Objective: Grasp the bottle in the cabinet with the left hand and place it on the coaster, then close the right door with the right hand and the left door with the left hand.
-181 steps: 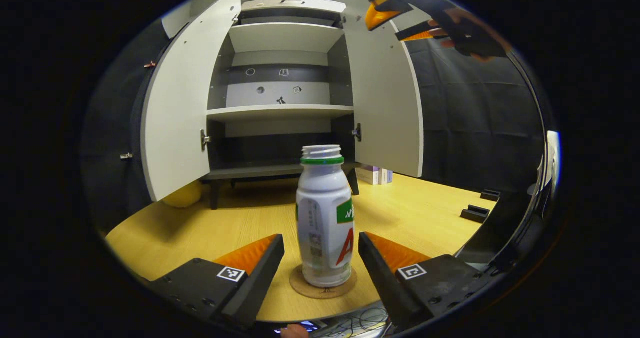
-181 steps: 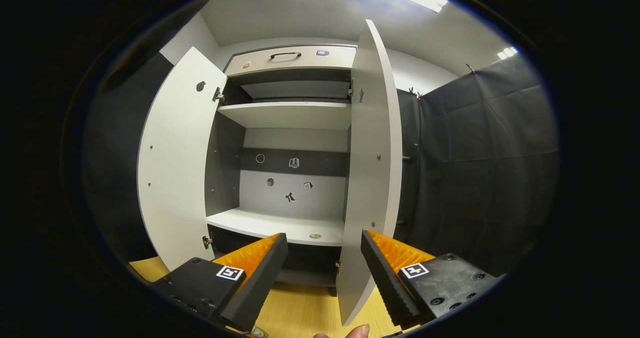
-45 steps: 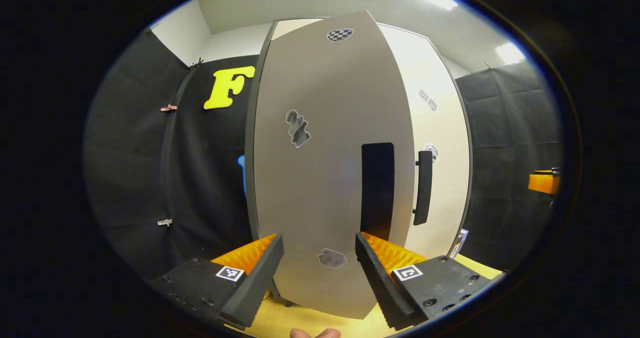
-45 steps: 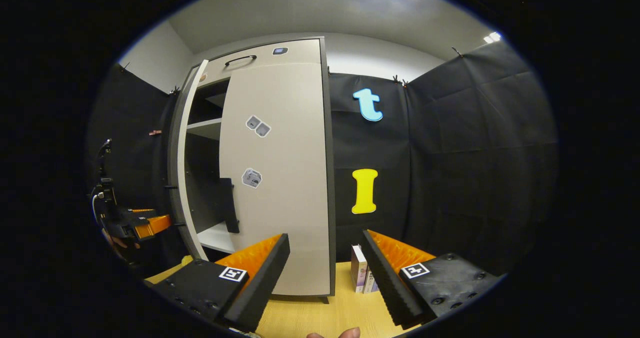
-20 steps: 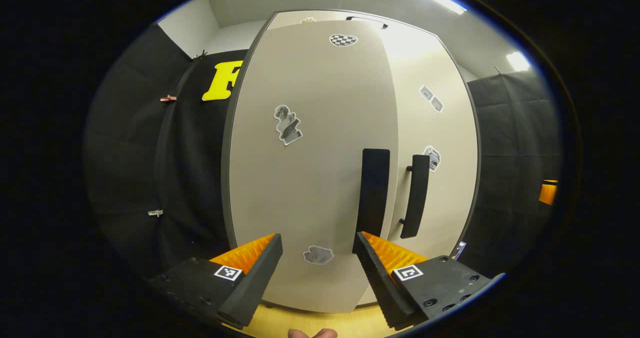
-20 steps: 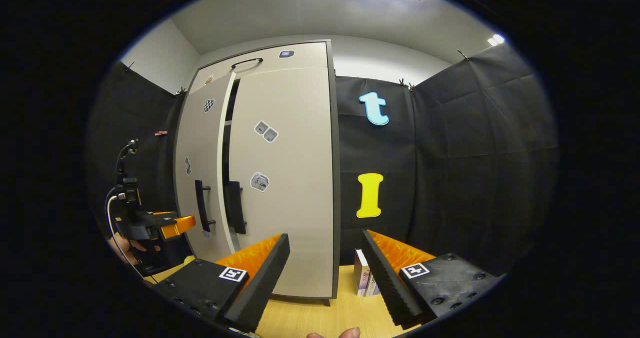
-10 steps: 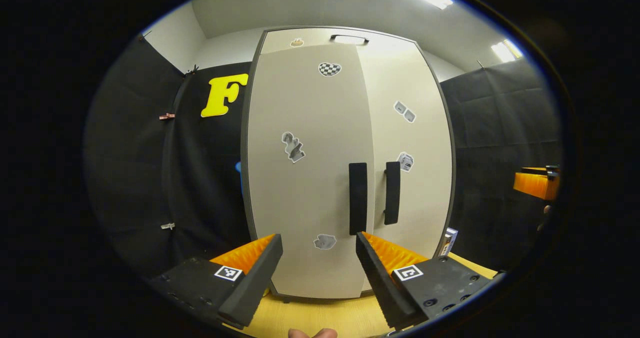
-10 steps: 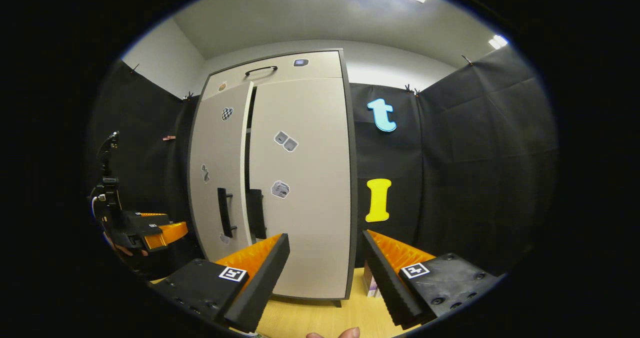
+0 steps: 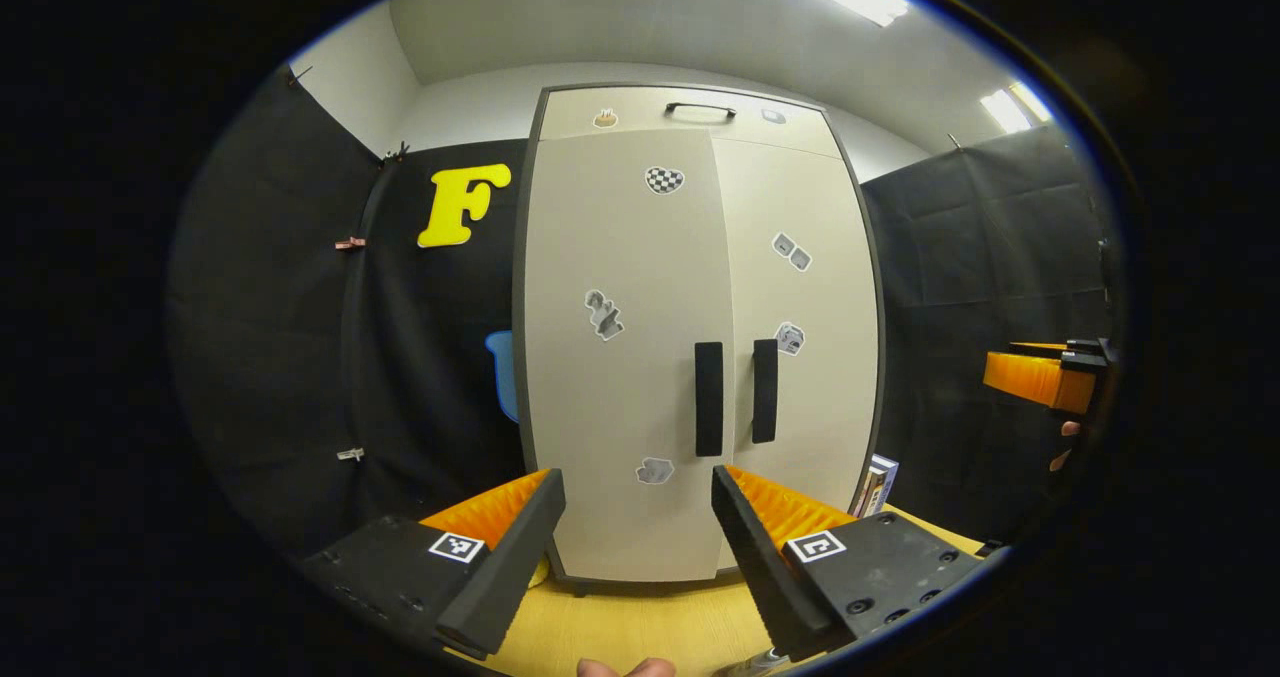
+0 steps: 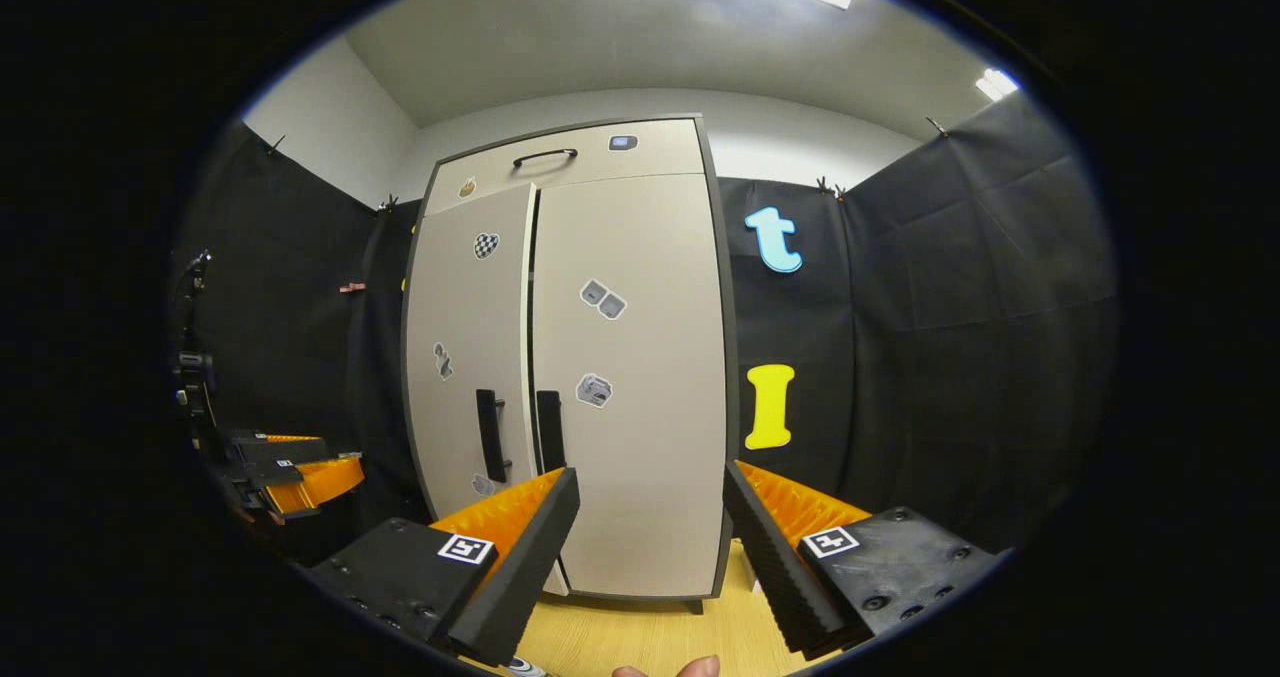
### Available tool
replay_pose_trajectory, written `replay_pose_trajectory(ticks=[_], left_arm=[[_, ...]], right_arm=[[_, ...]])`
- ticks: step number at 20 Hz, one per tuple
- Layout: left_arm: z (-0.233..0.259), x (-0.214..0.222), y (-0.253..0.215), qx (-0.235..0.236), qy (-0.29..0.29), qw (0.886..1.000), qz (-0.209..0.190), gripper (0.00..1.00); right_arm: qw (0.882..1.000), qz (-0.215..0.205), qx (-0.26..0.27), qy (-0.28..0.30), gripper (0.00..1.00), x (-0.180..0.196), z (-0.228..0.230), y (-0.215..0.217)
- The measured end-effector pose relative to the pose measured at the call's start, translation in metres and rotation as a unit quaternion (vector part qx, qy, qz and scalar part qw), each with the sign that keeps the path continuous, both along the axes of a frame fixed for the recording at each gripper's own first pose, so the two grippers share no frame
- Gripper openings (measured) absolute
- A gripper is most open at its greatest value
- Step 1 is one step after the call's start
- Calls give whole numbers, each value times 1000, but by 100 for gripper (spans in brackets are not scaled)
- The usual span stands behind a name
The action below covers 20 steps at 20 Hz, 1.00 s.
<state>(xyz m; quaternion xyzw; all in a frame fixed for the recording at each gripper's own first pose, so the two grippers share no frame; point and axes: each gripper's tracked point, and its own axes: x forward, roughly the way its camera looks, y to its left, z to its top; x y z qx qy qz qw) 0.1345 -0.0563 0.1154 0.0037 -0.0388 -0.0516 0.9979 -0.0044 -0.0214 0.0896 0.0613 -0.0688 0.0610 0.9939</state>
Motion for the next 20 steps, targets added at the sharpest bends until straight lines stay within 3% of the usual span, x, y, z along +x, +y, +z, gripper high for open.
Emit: replay_pose_trajectory(ticks=[8, 20], left_arm=[[-1, -30, 18, 6, -4, 1000, 22, 94], [-5, -40, 25, -4, 0, 1000, 24, 94]], right_arm=[[1000, 7, 0, -1, 96, -11, -1, 9], [1000, 13, -5, -6, 96, -18, 1, 18]])
